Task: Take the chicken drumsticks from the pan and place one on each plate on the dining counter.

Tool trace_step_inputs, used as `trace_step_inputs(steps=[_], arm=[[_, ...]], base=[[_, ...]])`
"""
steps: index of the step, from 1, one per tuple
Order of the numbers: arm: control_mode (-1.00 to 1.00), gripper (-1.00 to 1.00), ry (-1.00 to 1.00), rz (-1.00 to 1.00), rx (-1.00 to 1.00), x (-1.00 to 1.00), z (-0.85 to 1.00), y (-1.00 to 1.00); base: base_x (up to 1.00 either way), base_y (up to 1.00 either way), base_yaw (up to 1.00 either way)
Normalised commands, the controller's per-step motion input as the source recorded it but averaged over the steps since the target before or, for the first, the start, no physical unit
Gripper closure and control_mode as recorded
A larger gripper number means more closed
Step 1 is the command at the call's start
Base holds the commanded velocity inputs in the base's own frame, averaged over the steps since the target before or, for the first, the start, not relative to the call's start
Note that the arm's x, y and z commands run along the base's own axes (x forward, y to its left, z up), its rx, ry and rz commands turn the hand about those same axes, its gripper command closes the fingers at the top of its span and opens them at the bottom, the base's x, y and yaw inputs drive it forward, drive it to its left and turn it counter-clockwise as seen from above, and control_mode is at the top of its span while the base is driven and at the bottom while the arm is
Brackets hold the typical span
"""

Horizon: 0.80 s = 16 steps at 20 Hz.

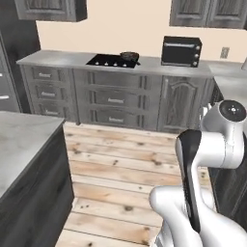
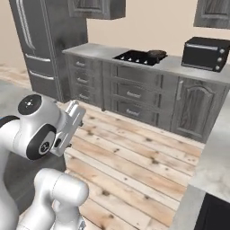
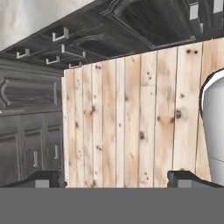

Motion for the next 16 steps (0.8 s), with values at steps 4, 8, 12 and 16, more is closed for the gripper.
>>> trace_step_inputs(steps=[4,8,12,16], arm=[[1.0,-1.0,0.0,0.0,0.0,0.0,0.0,0.0],[1.0,-1.0,0.0,0.0,0.0,0.0,0.0,0.0],[1.0,-1.0,0.0,0.0,0.0,0.0,0.0,0.0],[1.0,-1.0,0.0,0.0,0.0,0.0,0.0,0.0]], base=[[1.0,-0.17,0.05],[1.0,-0.02,0.07],[1.0,0.01,0.05],[1.0,0.07,0.01]])
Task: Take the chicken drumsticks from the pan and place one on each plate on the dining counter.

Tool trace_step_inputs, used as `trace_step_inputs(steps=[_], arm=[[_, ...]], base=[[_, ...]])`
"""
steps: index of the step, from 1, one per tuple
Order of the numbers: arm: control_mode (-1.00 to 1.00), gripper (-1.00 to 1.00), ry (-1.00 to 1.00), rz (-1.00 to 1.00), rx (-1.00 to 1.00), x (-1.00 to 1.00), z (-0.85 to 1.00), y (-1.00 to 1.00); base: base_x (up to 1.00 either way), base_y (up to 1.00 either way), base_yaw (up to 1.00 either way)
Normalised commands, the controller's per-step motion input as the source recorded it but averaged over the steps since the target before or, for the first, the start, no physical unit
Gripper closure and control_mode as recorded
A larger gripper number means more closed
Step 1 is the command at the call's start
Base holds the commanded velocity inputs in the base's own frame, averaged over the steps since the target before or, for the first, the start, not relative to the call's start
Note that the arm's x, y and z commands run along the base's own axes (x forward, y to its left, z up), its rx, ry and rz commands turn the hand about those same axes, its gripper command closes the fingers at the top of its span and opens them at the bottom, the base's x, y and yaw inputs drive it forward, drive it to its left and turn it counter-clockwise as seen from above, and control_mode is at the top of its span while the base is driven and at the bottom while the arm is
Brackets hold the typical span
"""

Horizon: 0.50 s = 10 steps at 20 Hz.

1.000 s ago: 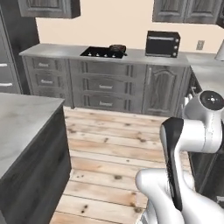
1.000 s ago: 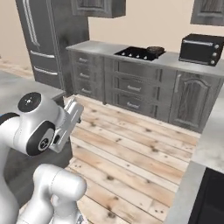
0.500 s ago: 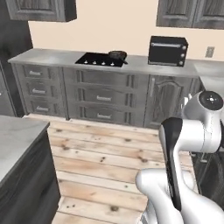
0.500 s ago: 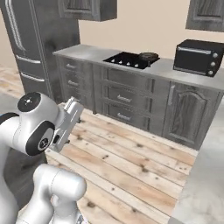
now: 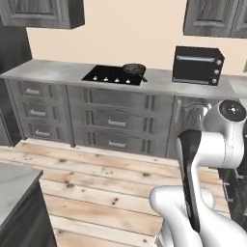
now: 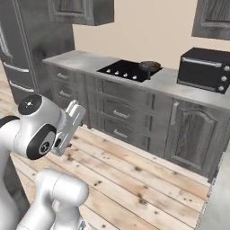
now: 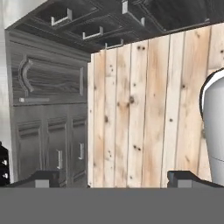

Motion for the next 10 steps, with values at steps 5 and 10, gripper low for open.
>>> trace_step_inputs(steps=[5,10], arm=[[1.0,-1.0,0.0,0.0,0.0,0.0,0.0,0.0],[1.0,-1.0,0.0,0.0,0.0,0.0,0.0,0.0]], base=[[1.0,0.25,0.0],[1.0,0.37,0.0]])
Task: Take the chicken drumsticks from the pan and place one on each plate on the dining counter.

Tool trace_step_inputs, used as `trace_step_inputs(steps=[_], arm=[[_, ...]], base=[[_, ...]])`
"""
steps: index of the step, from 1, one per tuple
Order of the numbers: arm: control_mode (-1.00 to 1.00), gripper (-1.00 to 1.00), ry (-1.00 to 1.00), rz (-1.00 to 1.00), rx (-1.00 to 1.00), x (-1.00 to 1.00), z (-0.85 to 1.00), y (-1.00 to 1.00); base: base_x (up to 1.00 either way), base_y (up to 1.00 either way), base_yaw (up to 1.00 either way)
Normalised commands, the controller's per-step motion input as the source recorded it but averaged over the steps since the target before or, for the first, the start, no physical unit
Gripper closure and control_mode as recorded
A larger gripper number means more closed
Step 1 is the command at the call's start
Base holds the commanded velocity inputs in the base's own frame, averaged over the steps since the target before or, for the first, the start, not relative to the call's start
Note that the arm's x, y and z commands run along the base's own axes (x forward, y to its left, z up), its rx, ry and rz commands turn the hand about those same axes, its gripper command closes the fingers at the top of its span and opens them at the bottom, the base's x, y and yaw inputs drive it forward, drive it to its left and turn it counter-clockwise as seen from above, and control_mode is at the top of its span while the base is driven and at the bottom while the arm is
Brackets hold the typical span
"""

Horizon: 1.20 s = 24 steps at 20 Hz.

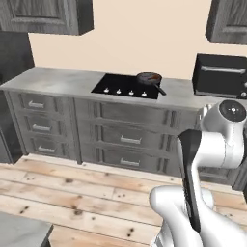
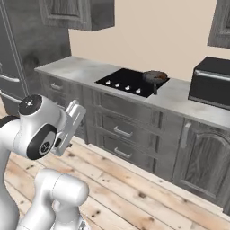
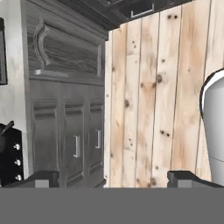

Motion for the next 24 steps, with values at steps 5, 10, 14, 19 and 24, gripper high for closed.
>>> trace_step_inputs(steps=[5,10,14,19,24], arm=[[1.0,-1.0,0.0,0.0,0.0,0.0,0.0,0.0],[1.0,-1.0,0.0,0.0,0.0,0.0,0.0,0.0],[1.0,-1.0,0.0,0.0,0.0,0.0,0.0,0.0],[1.0,-1.0,0.0,0.0,0.0,0.0,0.0,0.0],[1.0,-1.0,0.0,0.0,0.0,0.0,0.0,0.0]], base=[[1.0,0.21,0.0],[1.0,0.0,0.0],[1.0,0.0,-0.02],[1.0,0.0,-0.06],[1.0,0.03,-0.22]])
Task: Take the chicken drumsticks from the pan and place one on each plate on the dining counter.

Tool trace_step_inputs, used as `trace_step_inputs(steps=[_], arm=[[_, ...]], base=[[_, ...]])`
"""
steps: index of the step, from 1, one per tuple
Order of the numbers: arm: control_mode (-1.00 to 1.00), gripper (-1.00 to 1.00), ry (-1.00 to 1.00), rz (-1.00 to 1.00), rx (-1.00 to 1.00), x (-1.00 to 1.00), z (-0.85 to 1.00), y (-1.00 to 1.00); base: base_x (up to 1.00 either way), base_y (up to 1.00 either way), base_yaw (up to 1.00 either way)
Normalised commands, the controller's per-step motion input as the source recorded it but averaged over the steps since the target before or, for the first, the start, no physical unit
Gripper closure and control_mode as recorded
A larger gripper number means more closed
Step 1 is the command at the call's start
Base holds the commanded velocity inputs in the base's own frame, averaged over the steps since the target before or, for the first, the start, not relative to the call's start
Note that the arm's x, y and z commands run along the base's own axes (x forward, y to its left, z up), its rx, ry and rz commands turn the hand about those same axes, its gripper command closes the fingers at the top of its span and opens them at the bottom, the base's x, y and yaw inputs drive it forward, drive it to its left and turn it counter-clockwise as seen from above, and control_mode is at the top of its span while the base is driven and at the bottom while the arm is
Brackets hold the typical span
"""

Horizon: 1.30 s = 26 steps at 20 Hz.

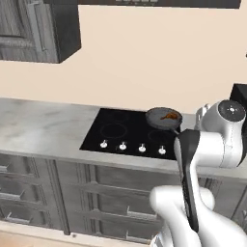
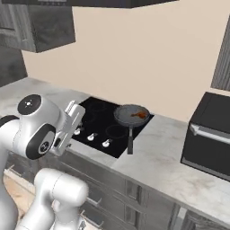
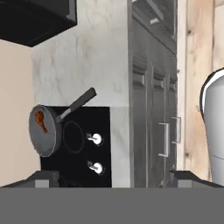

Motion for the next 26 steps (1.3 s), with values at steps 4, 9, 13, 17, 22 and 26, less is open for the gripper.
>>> trace_step_inputs(steps=[4,9,13,17,22,26], arm=[[1.0,-1.0,0.0,0.0,0.0,0.0,0.0,0.0],[1.0,-1.0,0.0,0.0,0.0,0.0,0.0,0.0],[-1.0,-1.0,0.0,-0.09,0.0,0.08,0.0,0.01],[-1.0,-1.0,-0.03,-0.17,0.0,0.44,0.0,0.0],[-1.0,-1.0,-0.05,-0.27,0.0,0.82,0.0,0.0],[-1.0,-1.0,0.11,-0.12,0.01,1.0,0.0,-0.04]], base=[[0.77,0.13,-0.28],[0.48,0.26,-0.25],[0.13,0.09,-0.11],[0.0,0.0,0.0],[0.0,0.0,0.0],[0.0,0.0,0.0]])
